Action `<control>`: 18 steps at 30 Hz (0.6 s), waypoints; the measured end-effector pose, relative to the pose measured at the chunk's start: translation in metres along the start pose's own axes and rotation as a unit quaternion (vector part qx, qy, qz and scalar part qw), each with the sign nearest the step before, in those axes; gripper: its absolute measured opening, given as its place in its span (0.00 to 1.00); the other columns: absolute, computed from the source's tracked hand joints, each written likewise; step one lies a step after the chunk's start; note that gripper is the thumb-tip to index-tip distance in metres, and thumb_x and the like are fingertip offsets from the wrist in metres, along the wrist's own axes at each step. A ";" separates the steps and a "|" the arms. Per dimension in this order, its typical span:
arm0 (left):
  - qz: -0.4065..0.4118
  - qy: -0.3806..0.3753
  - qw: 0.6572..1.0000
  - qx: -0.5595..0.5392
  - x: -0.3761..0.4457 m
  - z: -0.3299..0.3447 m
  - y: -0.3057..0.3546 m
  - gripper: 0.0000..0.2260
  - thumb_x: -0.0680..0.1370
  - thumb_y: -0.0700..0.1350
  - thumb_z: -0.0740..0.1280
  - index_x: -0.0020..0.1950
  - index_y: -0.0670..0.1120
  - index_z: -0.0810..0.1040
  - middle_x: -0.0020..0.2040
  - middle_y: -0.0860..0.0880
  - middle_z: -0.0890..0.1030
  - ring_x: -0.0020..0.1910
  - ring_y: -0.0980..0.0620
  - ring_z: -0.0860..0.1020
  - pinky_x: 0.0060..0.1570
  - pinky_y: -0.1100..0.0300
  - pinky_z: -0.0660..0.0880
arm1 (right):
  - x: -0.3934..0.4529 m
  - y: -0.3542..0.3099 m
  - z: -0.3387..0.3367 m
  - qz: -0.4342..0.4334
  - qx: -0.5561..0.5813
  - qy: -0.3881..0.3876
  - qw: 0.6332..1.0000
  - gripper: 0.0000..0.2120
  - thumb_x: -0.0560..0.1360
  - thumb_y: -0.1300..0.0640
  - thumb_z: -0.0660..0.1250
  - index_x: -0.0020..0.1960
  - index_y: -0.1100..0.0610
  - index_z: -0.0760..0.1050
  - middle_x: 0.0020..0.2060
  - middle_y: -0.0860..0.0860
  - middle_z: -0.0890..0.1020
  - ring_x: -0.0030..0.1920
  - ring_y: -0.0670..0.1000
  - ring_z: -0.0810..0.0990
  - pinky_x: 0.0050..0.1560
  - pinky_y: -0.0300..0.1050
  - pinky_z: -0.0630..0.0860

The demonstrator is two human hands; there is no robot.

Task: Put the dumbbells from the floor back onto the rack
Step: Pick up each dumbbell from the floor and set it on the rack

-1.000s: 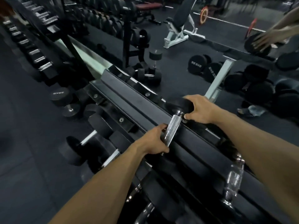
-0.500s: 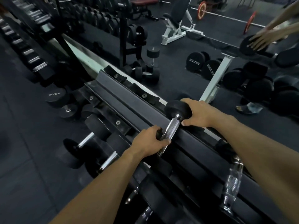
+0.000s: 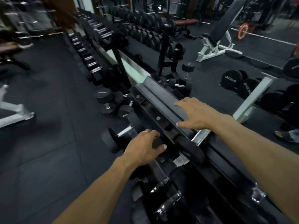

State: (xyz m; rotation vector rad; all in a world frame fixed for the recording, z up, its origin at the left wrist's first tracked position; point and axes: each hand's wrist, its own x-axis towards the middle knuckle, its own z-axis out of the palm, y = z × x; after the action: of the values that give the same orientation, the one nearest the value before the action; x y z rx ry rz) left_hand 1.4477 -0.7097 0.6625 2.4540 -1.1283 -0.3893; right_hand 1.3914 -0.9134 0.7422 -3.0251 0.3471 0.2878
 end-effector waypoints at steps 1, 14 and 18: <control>-0.004 0.005 1.000 0.003 -0.018 -0.002 -0.010 0.21 0.77 0.59 0.65 0.66 0.51 0.71 0.57 0.51 0.74 0.57 0.51 0.75 0.50 0.61 0.69 | -0.004 -0.018 0.003 -0.013 -0.006 -0.004 1.000 0.39 0.72 0.42 0.69 0.77 0.51 0.57 0.71 0.55 0.67 0.70 0.58 0.65 0.68 0.56 0.69; -0.127 -0.020 0.991 -0.033 -0.308 0.068 -0.135 0.27 0.77 0.60 0.62 0.73 0.50 0.64 0.66 0.48 0.72 0.67 0.48 0.71 0.62 0.51 0.73 | -0.116 -0.242 0.117 -0.104 -0.020 -0.084 0.991 0.34 0.74 0.45 0.68 0.76 0.53 0.61 0.65 0.58 0.71 0.66 0.60 0.72 0.65 0.54 0.70; -0.169 -0.063 0.982 -0.058 -0.374 0.118 -0.154 0.27 0.77 0.60 0.63 0.73 0.50 0.65 0.67 0.49 0.72 0.70 0.47 0.69 0.64 0.50 0.71 | -0.139 -0.278 0.175 -0.130 -0.006 -0.111 0.985 0.34 0.72 0.43 0.69 0.74 0.51 0.63 0.64 0.56 0.73 0.65 0.60 0.74 0.63 0.55 0.73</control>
State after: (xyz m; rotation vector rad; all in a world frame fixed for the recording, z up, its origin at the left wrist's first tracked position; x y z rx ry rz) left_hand 1.2631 -0.3604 0.5166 2.5448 -0.7081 -0.7002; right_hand 1.2919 -0.5954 0.6146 -2.9613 -0.0648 0.5974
